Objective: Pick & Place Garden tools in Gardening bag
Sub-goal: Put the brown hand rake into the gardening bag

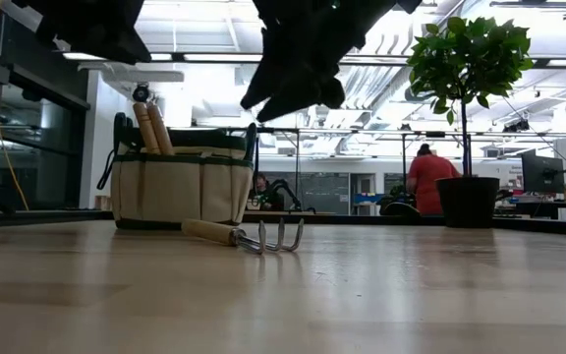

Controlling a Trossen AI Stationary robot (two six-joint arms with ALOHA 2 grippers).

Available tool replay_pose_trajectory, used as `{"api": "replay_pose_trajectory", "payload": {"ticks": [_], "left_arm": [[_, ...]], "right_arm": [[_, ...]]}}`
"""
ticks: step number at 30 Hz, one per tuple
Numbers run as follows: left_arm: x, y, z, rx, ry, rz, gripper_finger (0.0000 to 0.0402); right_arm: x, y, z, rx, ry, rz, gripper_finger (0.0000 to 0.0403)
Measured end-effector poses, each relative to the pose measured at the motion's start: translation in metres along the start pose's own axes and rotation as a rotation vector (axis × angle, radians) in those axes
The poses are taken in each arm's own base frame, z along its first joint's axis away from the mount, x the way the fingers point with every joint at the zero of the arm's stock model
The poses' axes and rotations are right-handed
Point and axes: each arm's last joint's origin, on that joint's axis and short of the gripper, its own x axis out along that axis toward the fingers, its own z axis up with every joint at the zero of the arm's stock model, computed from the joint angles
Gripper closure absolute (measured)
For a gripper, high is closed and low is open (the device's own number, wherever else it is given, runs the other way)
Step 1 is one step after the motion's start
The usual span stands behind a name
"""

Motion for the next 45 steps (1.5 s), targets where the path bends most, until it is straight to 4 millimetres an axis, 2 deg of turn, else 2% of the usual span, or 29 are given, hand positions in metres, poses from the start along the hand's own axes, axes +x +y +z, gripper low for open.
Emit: {"api": "replay_pose_trajectory", "payload": {"ticks": [6,10,19,26,34,45], "left_arm": [[0.000,-0.003,0.000,-0.039,0.015,-0.010,0.0245],[0.000,-0.004,0.000,-0.047,0.015,-0.011,0.0245],[0.000,-0.006,0.000,-0.076,0.028,-0.020,0.0245],[0.000,-0.010,0.001,-0.125,0.041,-0.034,0.0245],[0.000,-0.016,0.001,-0.197,0.078,-0.060,0.0245],[0.000,-0.019,0.002,-0.236,0.108,-0.080,0.0245]], "right_arm": [[0.000,-0.003,-0.006,0.028,0.079,0.013,0.0221],[0.000,-0.003,-0.007,0.028,0.093,0.030,0.0199],[0.023,0.007,-0.025,0.006,0.145,0.044,0.0154],[0.043,0.019,-0.039,0.037,0.126,0.048,0.0153],[0.053,0.028,-0.035,0.059,-0.010,0.048,0.0154],[0.082,0.010,-0.049,0.069,0.024,-0.032,0.0154]]}}
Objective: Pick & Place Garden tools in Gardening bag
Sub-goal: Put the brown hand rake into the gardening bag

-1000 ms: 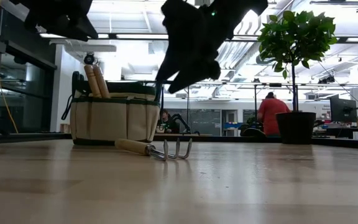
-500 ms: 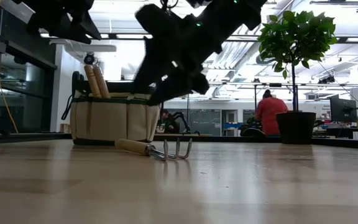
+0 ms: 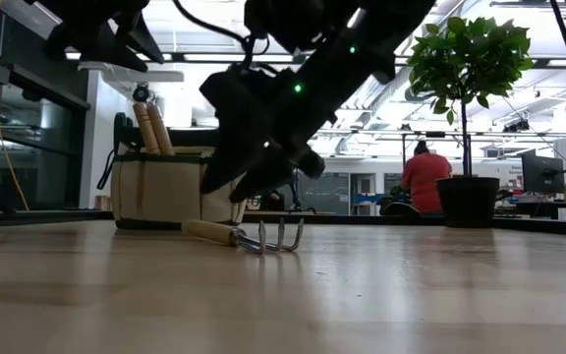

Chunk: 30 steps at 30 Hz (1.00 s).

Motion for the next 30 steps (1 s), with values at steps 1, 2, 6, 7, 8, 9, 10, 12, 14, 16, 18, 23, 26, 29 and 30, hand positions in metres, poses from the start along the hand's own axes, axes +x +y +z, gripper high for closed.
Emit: {"api": "replay_pose_trajectory", "payload": {"ticks": [1,2,6,7,8,9,10,12,14,16,18,23,26,29,30], "left_arm": [[0.000,0.000,0.000,0.000,0.008,-0.002,0.0245],[0.000,0.000,0.000,-0.002,0.013,-0.003,0.0245],[0.000,-0.001,-0.001,-0.006,0.021,-0.006,0.0245],[0.000,-0.001,0.000,-0.009,0.021,-0.007,0.0245],[0.000,-0.001,0.000,-0.013,0.020,-0.008,0.0245],[0.000,-0.002,0.000,-0.020,0.020,-0.010,0.0245],[0.000,-0.002,0.000,-0.027,0.019,-0.013,0.0245],[0.000,-0.003,0.000,-0.033,0.018,-0.014,0.0245],[0.000,-0.003,0.000,-0.032,0.018,-0.014,0.0245],[0.000,-0.003,0.000,-0.033,0.018,-0.014,0.0245],[0.000,-0.003,0.000,-0.034,0.019,-0.015,0.0245],[0.000,-0.003,0.000,-0.037,0.024,-0.017,0.0245],[0.000,-0.003,0.000,-0.035,0.037,-0.020,0.0245],[0.000,-0.003,-0.001,-0.035,0.045,-0.021,0.0245],[0.000,-0.003,-0.001,-0.036,0.046,-0.022,0.0245]], "right_arm": [[0.001,-0.001,0.000,0.000,-0.001,0.003,0.0154],[0.002,-0.001,0.000,-0.005,0.002,0.002,0.0154],[0.001,0.000,0.001,-0.024,-0.016,0.011,0.0154],[0.001,0.002,0.002,-0.027,-0.025,0.020,0.0154],[0.001,0.004,0.003,-0.031,-0.039,0.032,0.0154],[0.000,0.007,0.003,-0.042,-0.054,0.043,0.0154],[-0.001,0.009,0.004,-0.047,-0.067,0.051,0.0154],[-0.001,0.011,0.002,-0.051,-0.071,0.048,0.0154],[0.001,0.011,0.001,-0.054,-0.063,0.050,0.0154],[0.004,0.010,-0.001,-0.054,-0.063,0.043,0.0154],[0.008,0.009,-0.002,-0.057,-0.051,0.034,0.0154],[0.015,0.017,-0.002,-0.093,-0.044,0.043,0.0154],[0.017,0.022,0.000,-0.115,-0.036,0.030,0.0154],[0.020,0.020,-0.002,-0.119,-0.047,-0.024,0.0154],[0.020,0.019,-0.003,-0.121,-0.047,-0.037,0.0154]]}}
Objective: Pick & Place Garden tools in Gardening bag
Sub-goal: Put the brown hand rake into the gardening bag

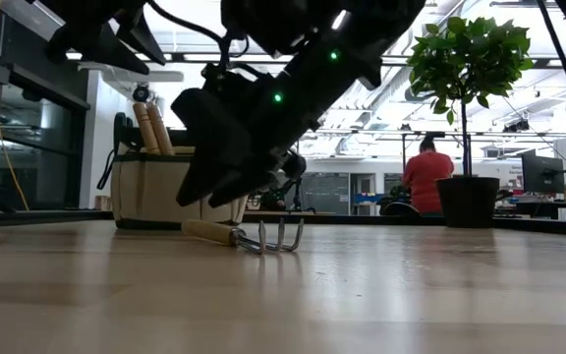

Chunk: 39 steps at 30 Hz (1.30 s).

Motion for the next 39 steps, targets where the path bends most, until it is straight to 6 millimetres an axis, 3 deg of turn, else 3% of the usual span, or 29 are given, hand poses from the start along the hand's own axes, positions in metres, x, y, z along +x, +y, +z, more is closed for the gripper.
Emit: {"api": "replay_pose_trajectory", "payload": {"ticks": [8,16,39], "left_arm": [[0.000,0.000,0.000,0.003,0.013,-0.001,0.0245],[0.000,0.000,0.000,0.002,0.014,-0.002,0.0245],[0.000,0.000,-0.001,0.010,0.028,-0.004,0.0245]], "right_arm": [[0.016,-0.001,-0.018,-0.014,0.044,-0.018,0.0154],[0.019,-0.002,-0.020,-0.018,0.050,-0.027,0.0156],[0.019,-0.006,-0.027,-0.052,0.122,-0.057,0.0252]]}}
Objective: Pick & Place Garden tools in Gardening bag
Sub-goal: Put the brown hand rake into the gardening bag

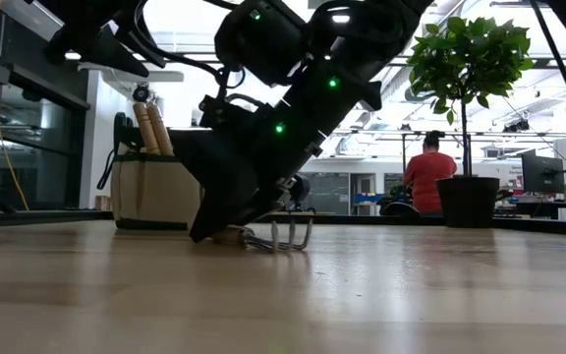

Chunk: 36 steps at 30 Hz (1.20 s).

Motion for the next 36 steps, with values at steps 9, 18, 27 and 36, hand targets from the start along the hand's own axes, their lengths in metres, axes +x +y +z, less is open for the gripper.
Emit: {"api": "replay_pose_trajectory", "payload": {"ticks": [9,18,27,36], "left_arm": [[0.000,0.000,0.000,0.003,0.012,-0.001,0.0245],[-0.001,0.001,-0.001,0.015,0.023,-0.003,0.0245],[-0.015,0.006,-0.005,0.034,-0.055,-0.029,0.0245],[-0.027,0.014,-0.010,0.038,-0.049,-0.058,0.0245]], "right_arm": [[-0.002,0.000,0.000,-0.043,0.026,0.031,0.0319],[-0.036,-0.002,0.017,-0.131,0.055,0.121,0.0344],[-0.089,-0.013,0.052,-0.223,-0.047,0.178,0.0344],[-0.141,-0.055,0.102,-0.288,-0.287,0.165,0.0344]]}}
